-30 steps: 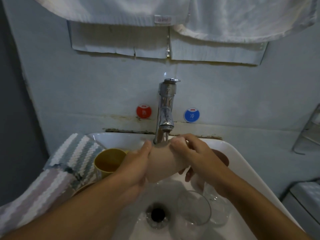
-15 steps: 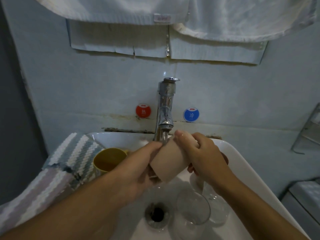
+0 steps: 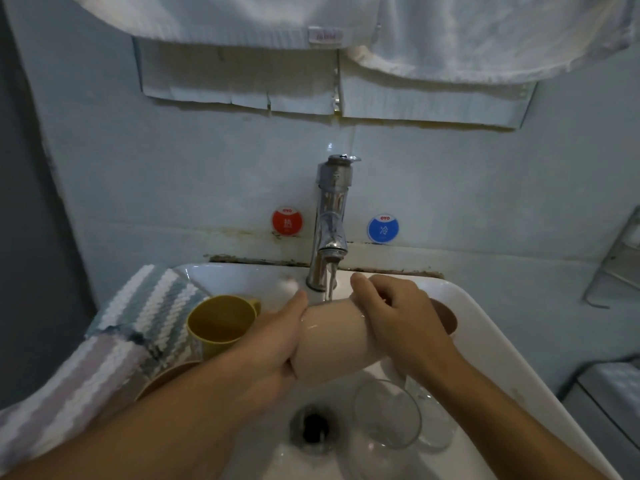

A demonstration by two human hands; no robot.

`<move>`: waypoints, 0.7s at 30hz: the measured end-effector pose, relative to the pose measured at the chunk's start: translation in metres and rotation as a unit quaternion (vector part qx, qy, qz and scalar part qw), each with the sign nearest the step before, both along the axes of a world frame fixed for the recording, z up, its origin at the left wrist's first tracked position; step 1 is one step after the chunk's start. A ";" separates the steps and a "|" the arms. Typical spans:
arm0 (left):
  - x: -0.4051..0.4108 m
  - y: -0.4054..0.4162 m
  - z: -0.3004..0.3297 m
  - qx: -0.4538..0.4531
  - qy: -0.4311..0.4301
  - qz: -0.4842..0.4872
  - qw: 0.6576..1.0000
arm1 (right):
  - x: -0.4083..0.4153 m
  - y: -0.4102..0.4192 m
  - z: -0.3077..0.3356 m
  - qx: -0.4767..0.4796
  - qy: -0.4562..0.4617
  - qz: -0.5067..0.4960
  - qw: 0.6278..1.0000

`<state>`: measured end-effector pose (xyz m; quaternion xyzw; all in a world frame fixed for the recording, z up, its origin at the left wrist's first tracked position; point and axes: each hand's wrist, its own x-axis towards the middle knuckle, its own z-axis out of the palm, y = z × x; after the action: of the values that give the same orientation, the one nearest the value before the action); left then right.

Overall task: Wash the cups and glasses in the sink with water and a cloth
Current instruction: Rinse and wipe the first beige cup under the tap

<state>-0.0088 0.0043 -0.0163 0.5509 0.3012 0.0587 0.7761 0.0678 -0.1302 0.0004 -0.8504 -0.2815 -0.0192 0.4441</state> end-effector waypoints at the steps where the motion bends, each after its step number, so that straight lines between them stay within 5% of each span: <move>1: 0.001 0.000 0.000 -0.005 0.000 0.000 1.000 | -0.001 0.000 0.000 -0.003 -0.005 -0.010 1.000; 7: 0.000 -0.002 0.002 -0.031 -0.014 -0.080 0.996 | 0.004 0.000 0.003 -0.040 -0.018 -0.057 0.997; 12: 0.000 0.002 -0.001 -0.092 -0.017 -0.051 0.994 | 0.001 -0.001 0.007 -0.021 0.099 0.013 0.995; 16: -0.002 0.004 -0.003 -0.112 -0.032 -0.021 0.993 | -0.001 0.000 0.003 -0.060 0.107 0.060 0.991; 21: -0.001 -0.003 0.004 0.000 -0.112 -0.038 0.993 | -0.005 0.001 0.005 0.072 0.166 -0.006 0.983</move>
<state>-0.0096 0.0013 -0.0119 0.5516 0.1915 0.0904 0.8068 0.0624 -0.1296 0.0058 -0.8095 -0.1962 0.0994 0.5444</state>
